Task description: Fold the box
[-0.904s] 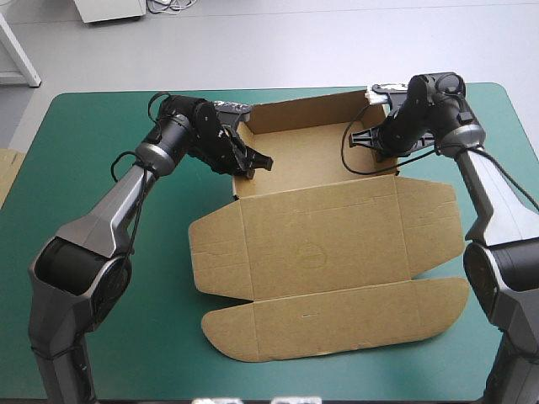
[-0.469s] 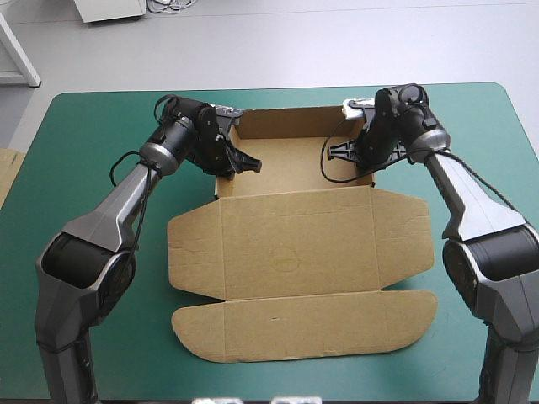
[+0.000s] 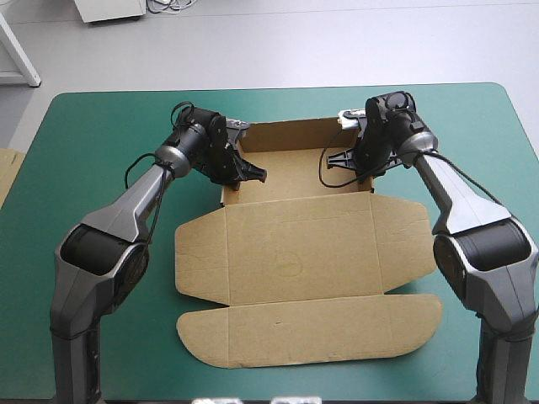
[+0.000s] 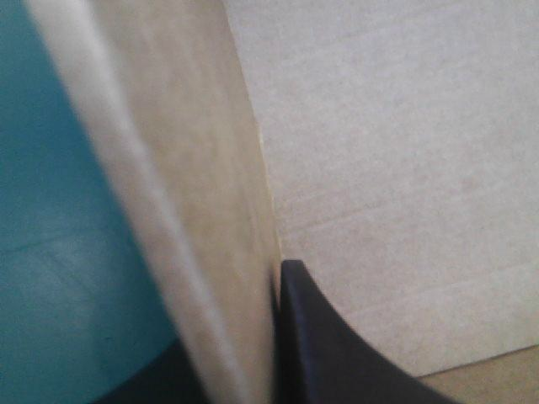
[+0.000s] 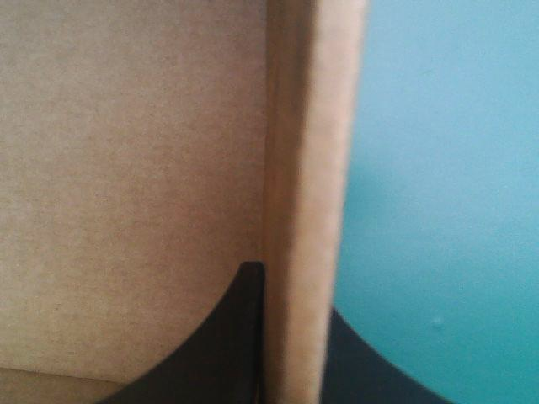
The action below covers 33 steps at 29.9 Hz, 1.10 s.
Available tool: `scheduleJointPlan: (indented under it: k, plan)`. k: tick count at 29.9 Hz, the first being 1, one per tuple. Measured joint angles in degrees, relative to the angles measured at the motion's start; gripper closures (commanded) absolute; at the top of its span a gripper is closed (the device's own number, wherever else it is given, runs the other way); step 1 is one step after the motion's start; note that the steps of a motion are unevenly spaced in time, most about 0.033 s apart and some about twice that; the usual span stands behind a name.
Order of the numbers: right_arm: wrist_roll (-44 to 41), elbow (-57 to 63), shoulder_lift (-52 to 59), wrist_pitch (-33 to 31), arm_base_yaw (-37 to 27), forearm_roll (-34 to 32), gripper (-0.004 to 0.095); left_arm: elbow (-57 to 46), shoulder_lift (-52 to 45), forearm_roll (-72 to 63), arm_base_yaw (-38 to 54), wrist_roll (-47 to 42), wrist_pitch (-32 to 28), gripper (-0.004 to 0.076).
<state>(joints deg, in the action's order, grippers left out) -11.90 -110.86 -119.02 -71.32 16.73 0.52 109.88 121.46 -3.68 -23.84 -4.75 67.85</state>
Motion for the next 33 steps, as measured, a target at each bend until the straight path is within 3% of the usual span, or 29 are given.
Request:
scheduleJointPlan:
  k: [28, 30, 33]
  plan:
    - [0.9, 3.2, -0.9, 1.4, 0.0, -1.1, 0.0902, 1.1, 1.2, 3.7, -1.2, -2.7, 0.5, 0.0733]
    - [1.0, 3.2, -0.9, 1.4, 0.0, -0.9, 0.0871, 1.1, 1.2, 3.7, -1.2, -2.7, 0.5, 0.0729]
    - [1.8, 3.2, -0.9, 1.4, 0.0, -0.5, 0.0724, 1.1, 1.2, 3.7, -1.2, -2.7, 0.5, 0.0669]
